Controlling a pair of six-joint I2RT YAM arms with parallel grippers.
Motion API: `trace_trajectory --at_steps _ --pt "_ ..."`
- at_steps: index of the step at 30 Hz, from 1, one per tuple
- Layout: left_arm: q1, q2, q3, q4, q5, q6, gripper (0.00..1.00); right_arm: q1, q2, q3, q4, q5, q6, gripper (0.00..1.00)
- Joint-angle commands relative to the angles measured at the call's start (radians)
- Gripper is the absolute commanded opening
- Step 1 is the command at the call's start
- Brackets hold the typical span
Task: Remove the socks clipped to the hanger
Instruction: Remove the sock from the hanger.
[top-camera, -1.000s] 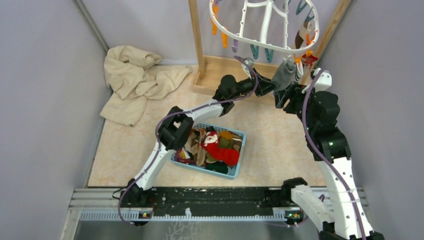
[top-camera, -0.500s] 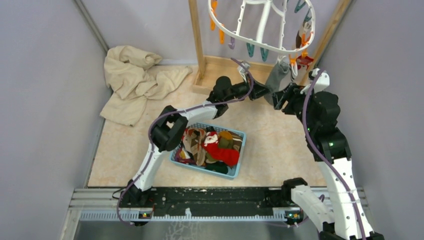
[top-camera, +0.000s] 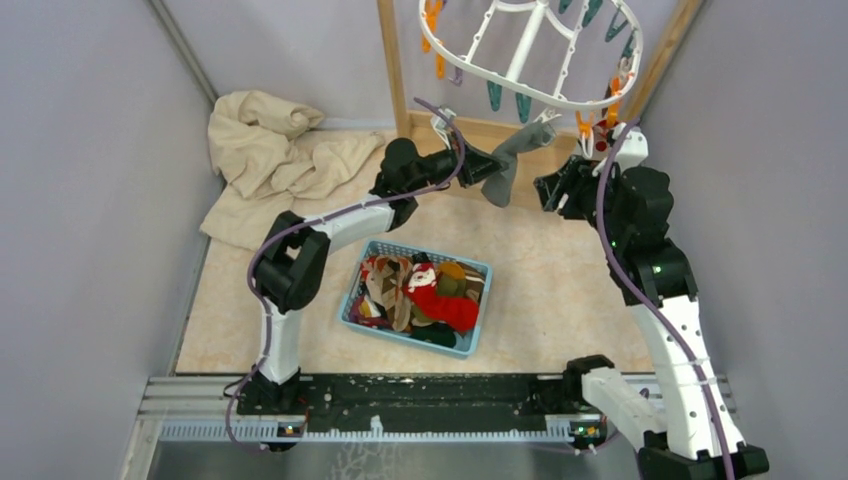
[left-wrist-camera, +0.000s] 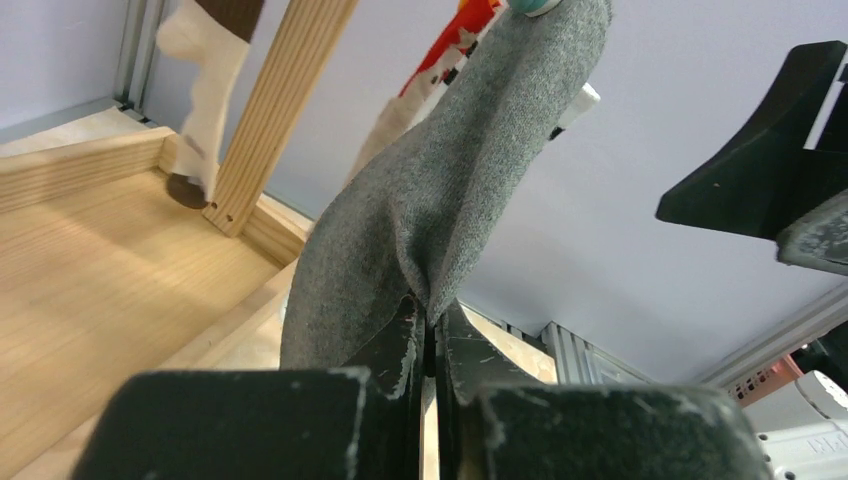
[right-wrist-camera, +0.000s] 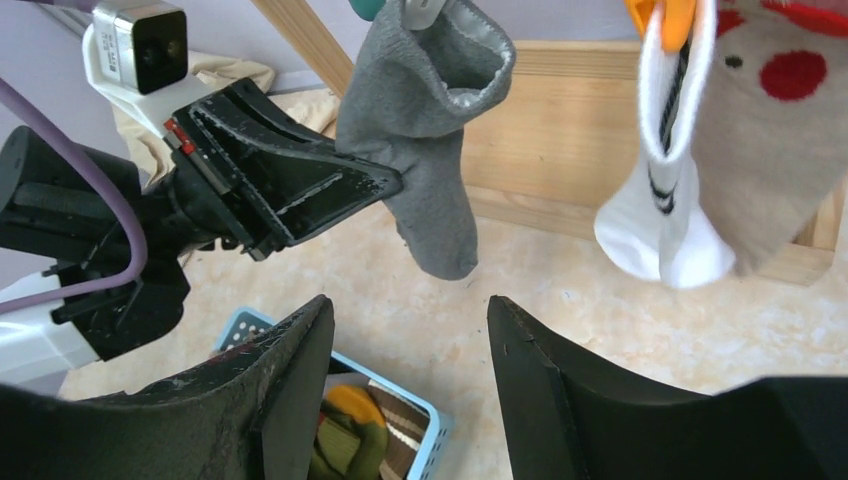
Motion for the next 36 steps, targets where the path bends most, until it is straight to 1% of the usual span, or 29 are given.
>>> trace_trajectory --at_steps 1,4,6,8,9,15,20,23,26,36 --pt "0.018 -0.059 -0.035 -0.011 0.053 -0.025 0.00 -0.023 0.026 0.028 0.113 -0.061 -0.024 0.59" --pt "0.027 -0.070 -0.047 -0.005 0.082 -0.048 0.00 -0.067 0.045 -0.022 0.223 -0.145 -0.018 0.60" --pt "0.033 -0.080 -0.065 0.008 0.102 -0.071 0.00 -0.135 0.059 -0.082 0.340 -0.239 0.026 0.60" --pt "0.044 -0.094 -0.087 0.021 0.121 -0.093 0.00 -0.218 0.080 -0.163 0.495 -0.350 0.102 0.60" --pt "0.050 -0.104 -0.102 0.029 0.129 -0.105 0.00 -0.238 0.095 -0.196 0.553 -0.372 0.124 0.60" --pt "0.078 -0.141 -0.153 0.052 0.189 -0.164 0.01 -0.255 0.178 -0.316 0.923 -0.521 0.213 0.59" --pt "0.091 -0.121 -0.125 0.063 0.250 -0.214 0.02 -0.255 0.248 -0.338 1.219 -0.687 0.311 0.57" --pt "0.096 -0.095 -0.101 0.088 0.281 -0.259 0.03 -0.255 0.292 -0.328 1.330 -0.721 0.368 0.57" --pt "0.100 -0.083 -0.096 0.126 0.302 -0.305 0.03 -0.255 0.338 -0.314 1.400 -0.719 0.395 0.57" --pt "0.109 -0.067 -0.073 0.189 0.362 -0.399 0.05 -0.255 0.536 -0.276 1.757 -0.689 0.533 0.57"
